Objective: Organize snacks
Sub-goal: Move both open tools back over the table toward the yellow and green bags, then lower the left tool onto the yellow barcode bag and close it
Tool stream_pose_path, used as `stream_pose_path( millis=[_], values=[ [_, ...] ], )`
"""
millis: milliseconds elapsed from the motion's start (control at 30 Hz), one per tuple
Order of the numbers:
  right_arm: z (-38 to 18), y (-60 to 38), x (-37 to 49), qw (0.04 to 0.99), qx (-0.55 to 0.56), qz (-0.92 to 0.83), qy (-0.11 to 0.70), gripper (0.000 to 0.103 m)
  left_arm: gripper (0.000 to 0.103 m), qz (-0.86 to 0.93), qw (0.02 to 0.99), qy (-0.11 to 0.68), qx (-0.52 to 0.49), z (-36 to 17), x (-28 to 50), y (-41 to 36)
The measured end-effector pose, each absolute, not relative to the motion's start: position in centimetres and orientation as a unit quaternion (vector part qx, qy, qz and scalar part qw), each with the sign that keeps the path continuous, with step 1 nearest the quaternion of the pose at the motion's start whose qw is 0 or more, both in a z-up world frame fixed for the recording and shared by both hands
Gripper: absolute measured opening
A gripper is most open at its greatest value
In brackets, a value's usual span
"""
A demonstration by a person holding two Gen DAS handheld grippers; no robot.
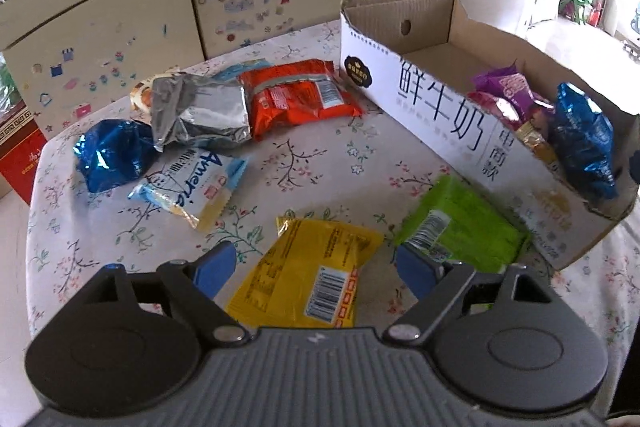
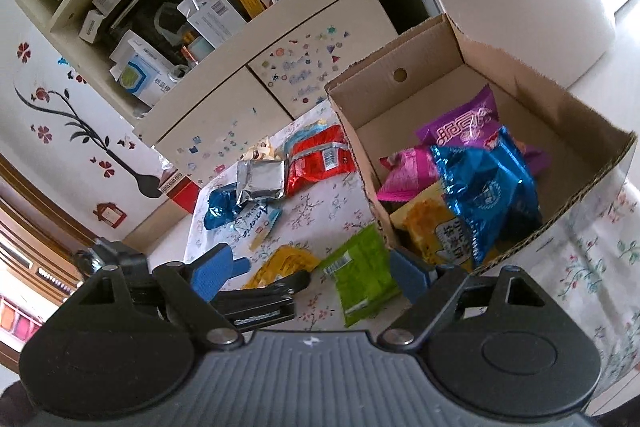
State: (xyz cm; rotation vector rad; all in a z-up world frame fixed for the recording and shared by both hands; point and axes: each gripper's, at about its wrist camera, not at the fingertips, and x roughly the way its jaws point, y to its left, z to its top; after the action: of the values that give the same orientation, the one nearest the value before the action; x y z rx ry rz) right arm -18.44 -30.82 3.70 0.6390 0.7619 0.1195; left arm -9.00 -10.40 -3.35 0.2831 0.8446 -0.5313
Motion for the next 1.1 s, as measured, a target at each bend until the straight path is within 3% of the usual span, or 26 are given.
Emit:
stream_pose_path(
  millis=[233, 467, 833, 1100],
  values=[
    [3.0, -29.8, -18.1, 0.874, 0.31, 0.06, 0.368, 0.09, 0.079, -0.242, 0.872, 0.41, 0.109, -4.9, -7.9, -9.9],
    [2.4, -27.6, -17.7, 0.888, 0.26, 0.056, 0.376, 0.09, 0.058, -0.201, 0.888, 0.407, 0.075, -4.4, -7.2, -8.2],
    [0.5, -23.0, -17.5, 0.911, 0.145, 0.027, 0.386, 0.09, 0.057, -0.071, 0.903, 0.424, 0.015, -4.1, -5.8, -3.5],
    [-2.9, -21.6, -17.5, 0.894, 0.139, -0.063, 0.422, 0.09, 0.062, -0.071, 0.904, 0.422, 0.009, -4.1, -6.4, -2.8]
  ],
)
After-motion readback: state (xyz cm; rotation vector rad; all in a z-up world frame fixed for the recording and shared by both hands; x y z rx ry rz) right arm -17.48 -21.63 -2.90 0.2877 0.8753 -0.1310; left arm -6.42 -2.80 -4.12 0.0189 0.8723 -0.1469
